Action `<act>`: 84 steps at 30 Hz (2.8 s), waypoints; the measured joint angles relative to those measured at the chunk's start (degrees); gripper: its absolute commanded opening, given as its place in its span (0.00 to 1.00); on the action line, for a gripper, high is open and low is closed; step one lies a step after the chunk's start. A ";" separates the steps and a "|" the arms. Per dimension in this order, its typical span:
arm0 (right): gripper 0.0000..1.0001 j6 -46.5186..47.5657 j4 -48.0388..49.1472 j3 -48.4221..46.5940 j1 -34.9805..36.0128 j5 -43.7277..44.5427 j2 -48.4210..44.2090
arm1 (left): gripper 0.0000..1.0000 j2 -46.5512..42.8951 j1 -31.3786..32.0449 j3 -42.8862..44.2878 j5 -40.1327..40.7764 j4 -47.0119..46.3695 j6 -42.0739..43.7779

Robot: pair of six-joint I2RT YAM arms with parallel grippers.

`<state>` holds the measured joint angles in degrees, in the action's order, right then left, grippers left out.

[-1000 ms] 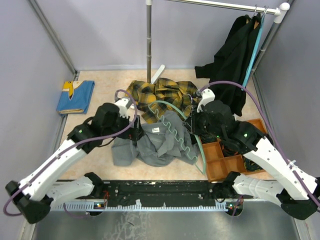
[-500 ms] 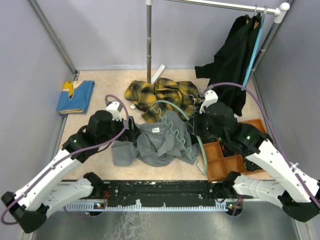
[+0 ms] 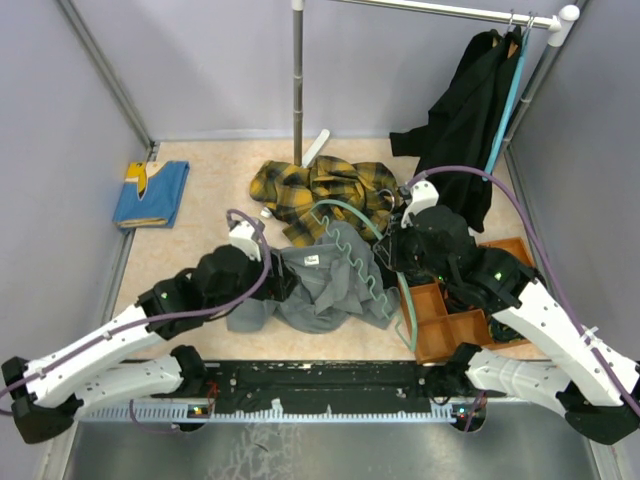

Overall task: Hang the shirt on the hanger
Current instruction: Hang the shirt on the hanger.

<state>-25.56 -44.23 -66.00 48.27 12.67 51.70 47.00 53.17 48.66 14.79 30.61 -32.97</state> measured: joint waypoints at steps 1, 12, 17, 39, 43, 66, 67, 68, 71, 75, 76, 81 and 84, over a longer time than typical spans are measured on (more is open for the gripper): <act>0.00 0.00 -0.02 0.00 0.00 0.11 0.00 | 0.82 0.02 2.64 -0.94 1.60 -0.61 -1.14; 0.00 0.00 0.00 0.00 0.00 0.37 0.00 | 0.69 2.51 8.63 -6.51 13.40 -0.59 -8.44; 0.00 0.00 0.04 0.00 0.00 0.39 0.00 | 0.58 4.28 8.63 -7.48 13.86 -1.92 -8.85; 0.00 17.29 -5.55 -6.08 0.00 -7.65 -6.69 | 0.34 10.29 8.72 -8.26 20.74 -3.65 -7.89; 0.00 19.65 -9.57 -8.28 0.00 -9.40 -6.05 | 0.22 11.52 8.72 -8.20 21.73 -3.58 -7.89; 0.00 31.98 -16.68 -12.55 0.00 -15.93 -3.52 | 0.00 19.04 7.78 7.56 20.48 4.63 -3.63; 0.00 32.17 -16.70 -12.55 0.00 -16.09 -3.30 | 0.00 19.34 7.74 8.22 20.33 5.18 -3.43; 0.00 32.37 -16.70 -12.55 0.00 -16.20 -3.21 | 0.00 19.67 7.72 8.90 20.15 5.75 -3.28; 0.00 33.09 -16.63 -12.50 0.00 -16.44 -2.58 | 0.00 20.72 7.69 10.82 19.47 7.15 -2.95; 0.00 34.14 -15.50 -12.39 0.00 -16.39 -1.20 | 0.00 22.67 7.69 14.10 18.45 8.61 -2.16; 0.00 34.49 -14.49 -12.39 0.00 -16.41 -0.57 | 0.00 23.19 7.69 15.02 18.12 9.03 -1.84; 0.00 35.15 -11.10 -12.39 0.00 -17.33 2.01 | 0.00 25.00 7.69 19.30 15.80 9.86 0.52; 0.00 35.63 -10.05 -12.39 0.00 -18.05 2.19 | 0.00 25.07 7.54 21.44 14.19 10.54 2.60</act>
<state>10.07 -54.28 -78.39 48.27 -5.39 53.89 72.07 60.71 70.11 28.97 41.15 -30.37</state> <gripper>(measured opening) 0.129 0.044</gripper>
